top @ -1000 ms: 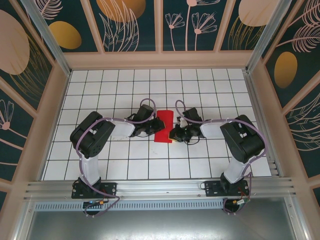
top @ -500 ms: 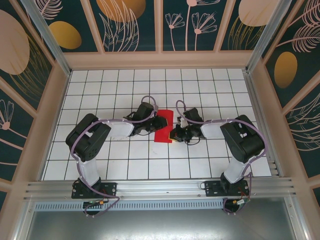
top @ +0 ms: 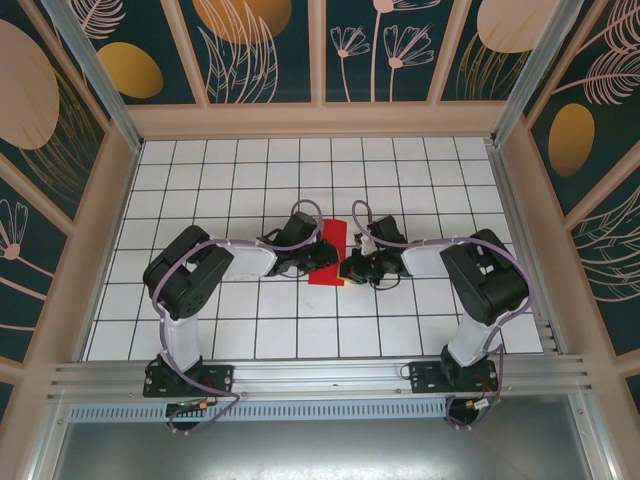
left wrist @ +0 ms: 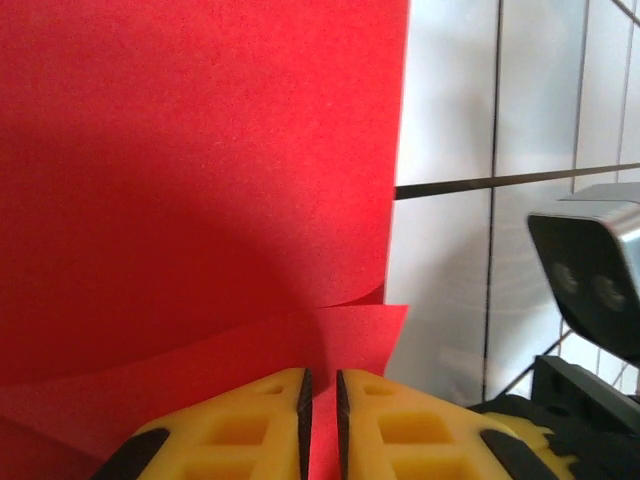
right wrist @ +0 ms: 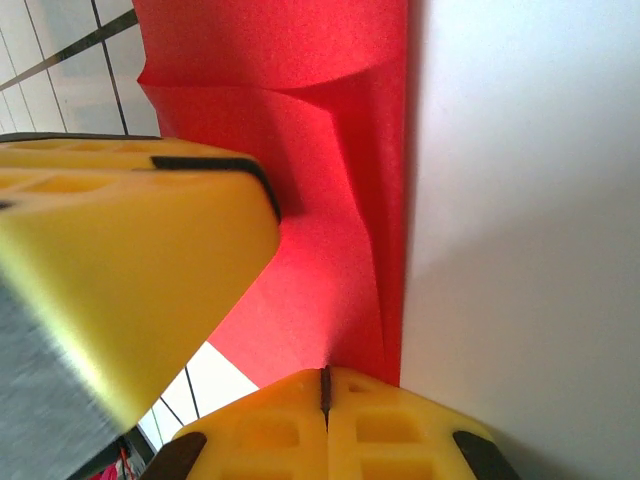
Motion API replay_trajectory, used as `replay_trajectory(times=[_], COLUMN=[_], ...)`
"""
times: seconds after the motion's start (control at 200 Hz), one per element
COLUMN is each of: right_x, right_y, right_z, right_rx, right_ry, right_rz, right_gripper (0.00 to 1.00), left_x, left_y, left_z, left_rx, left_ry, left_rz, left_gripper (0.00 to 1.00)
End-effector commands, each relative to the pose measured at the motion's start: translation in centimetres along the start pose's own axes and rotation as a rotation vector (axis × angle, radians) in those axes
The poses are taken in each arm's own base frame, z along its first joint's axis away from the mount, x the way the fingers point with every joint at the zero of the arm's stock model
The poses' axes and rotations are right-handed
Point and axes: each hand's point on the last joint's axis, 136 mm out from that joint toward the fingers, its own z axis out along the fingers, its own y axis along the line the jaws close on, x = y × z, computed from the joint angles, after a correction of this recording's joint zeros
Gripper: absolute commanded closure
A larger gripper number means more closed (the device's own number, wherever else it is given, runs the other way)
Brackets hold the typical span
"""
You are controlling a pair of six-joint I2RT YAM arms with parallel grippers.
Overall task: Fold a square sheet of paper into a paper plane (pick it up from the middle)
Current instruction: Fold the triangle a second time at the center of the table.
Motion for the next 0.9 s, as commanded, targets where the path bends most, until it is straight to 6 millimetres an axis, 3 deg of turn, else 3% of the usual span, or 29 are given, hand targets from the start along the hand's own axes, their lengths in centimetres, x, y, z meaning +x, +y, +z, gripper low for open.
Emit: replay_trajectory(times=[0.0, 0.145, 0.44, 0.896], right_x=[2.8, 3.0, 3.1, 3.8], right_y=[-6.8, -7.5, -8.5, -9.5], right_z=[0.8, 0.8, 0.9, 0.7], right_rx=[0.23, 0.274, 0.325, 0.359], right_ry=[0.067, 0.072, 0.085, 0.099], right_rz=[0.097, 0.093, 0.086, 0.103], right_gripper=[1.0, 1.0, 1.0, 1.0], left_x=[-0.6, -1.2, -3.2, -4.4], left_y=[2.4, 3.6, 3.7, 4.5], left_z=[0.3, 0.2, -0.7, -1.4], left_rx=[-0.093, -0.123, -0.089, -0.034], left_ry=[-0.026, -0.046, -0.086, -0.117], left_rz=[-0.002, -0.016, 0.002, 0.056], left_gripper=[0.82, 0.82, 0.79, 0.75])
